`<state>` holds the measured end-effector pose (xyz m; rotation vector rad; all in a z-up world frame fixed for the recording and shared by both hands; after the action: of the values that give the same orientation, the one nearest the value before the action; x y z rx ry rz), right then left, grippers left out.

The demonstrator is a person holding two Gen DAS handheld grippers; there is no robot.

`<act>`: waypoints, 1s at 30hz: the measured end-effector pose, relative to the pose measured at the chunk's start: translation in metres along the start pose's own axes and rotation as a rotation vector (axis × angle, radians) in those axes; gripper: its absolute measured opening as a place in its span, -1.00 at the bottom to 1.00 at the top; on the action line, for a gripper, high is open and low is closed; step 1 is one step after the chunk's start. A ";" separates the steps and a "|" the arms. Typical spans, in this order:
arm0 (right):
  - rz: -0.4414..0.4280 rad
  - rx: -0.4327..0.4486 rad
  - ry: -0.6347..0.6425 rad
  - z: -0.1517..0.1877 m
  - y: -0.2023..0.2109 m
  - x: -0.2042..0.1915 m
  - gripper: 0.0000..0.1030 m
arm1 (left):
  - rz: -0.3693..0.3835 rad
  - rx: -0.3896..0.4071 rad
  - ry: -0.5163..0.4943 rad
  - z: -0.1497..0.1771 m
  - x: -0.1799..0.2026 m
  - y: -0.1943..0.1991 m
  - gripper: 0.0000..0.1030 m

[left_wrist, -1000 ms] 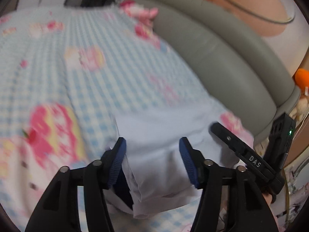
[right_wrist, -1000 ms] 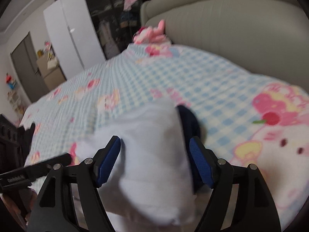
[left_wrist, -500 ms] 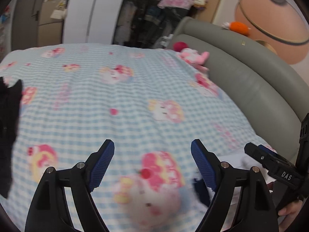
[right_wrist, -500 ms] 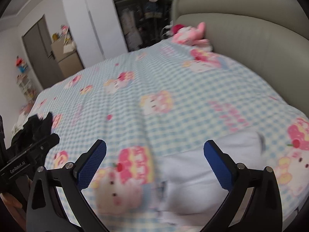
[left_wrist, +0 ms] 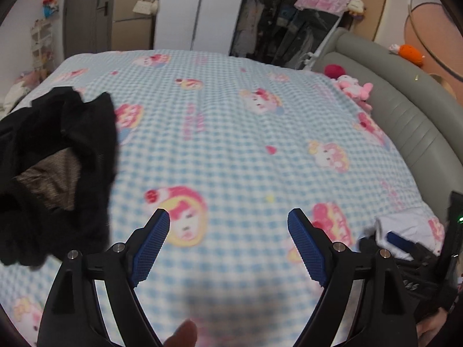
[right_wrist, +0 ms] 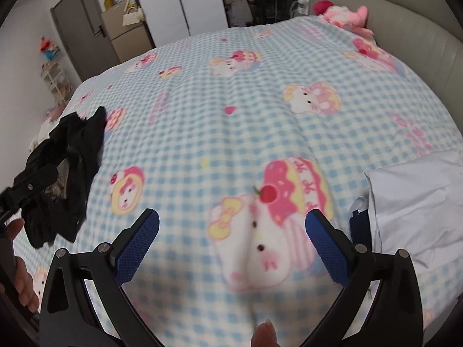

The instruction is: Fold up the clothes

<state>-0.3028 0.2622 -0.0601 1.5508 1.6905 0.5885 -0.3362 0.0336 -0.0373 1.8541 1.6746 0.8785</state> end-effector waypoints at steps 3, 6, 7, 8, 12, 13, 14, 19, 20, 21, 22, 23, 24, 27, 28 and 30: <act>-0.005 0.038 0.014 0.002 0.021 -0.019 0.99 | -0.006 0.036 0.028 0.007 -0.023 0.023 0.67; -0.014 0.084 0.031 0.007 0.046 -0.037 0.99 | 0.002 0.068 0.059 0.018 -0.038 0.047 0.70; -0.017 0.097 0.038 0.009 0.054 -0.043 0.99 | 0.002 0.075 0.055 0.023 -0.040 0.056 0.70; -0.025 0.106 0.044 0.016 0.063 -0.049 0.99 | -0.006 0.089 0.039 0.030 -0.040 0.066 0.70; -0.046 0.140 0.059 0.044 0.094 -0.066 0.99 | -0.064 0.161 -0.040 0.057 -0.039 0.107 0.70; -0.040 0.145 0.061 0.054 0.101 -0.068 0.99 | -0.083 0.171 -0.058 0.067 -0.038 0.117 0.70; -0.031 0.150 0.058 0.064 0.107 -0.068 0.99 | -0.091 0.175 -0.063 0.075 -0.038 0.124 0.70; -0.020 0.147 0.056 0.120 0.136 -0.074 0.99 | -0.057 0.163 -0.024 0.123 -0.039 0.161 0.70; -0.011 0.142 0.067 0.128 0.140 -0.074 0.99 | -0.046 0.159 -0.012 0.133 -0.039 0.167 0.70; 0.003 0.134 0.084 0.140 0.145 -0.076 0.99 | -0.052 0.156 -0.006 0.141 -0.040 0.172 0.70; 0.013 0.131 0.096 0.148 0.149 -0.076 0.99 | -0.058 0.154 0.001 0.150 -0.042 0.176 0.70; 0.023 0.128 0.107 0.155 0.152 -0.076 0.99 | -0.062 0.149 0.005 0.157 -0.042 0.179 0.70; 0.030 0.127 0.109 0.161 0.155 -0.076 0.99 | -0.067 0.144 0.010 0.165 -0.042 0.181 0.70; 0.028 0.118 0.089 0.180 0.160 -0.073 0.99 | -0.076 0.120 0.025 0.188 -0.042 0.187 0.70; 0.026 0.110 0.085 0.183 0.160 -0.072 0.99 | -0.075 0.106 0.020 0.194 -0.041 0.187 0.70; 0.023 0.093 0.080 0.191 0.159 -0.071 0.99 | -0.070 0.083 0.011 0.205 -0.037 0.188 0.70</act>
<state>-0.0561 0.1890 -0.0400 1.6338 1.7840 0.5980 -0.0601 -0.0146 -0.0443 1.8354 1.7957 0.8031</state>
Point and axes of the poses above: each gripper's, at about its wrist camera, not at the fingertips, and y roughly against the way its jaws point, x to its right, z to its underside, the point moved 10 cm from there along -y, roughly the way its jaws point, and after that the axes turned 5 degrees about -z, right-handed, at the moved point
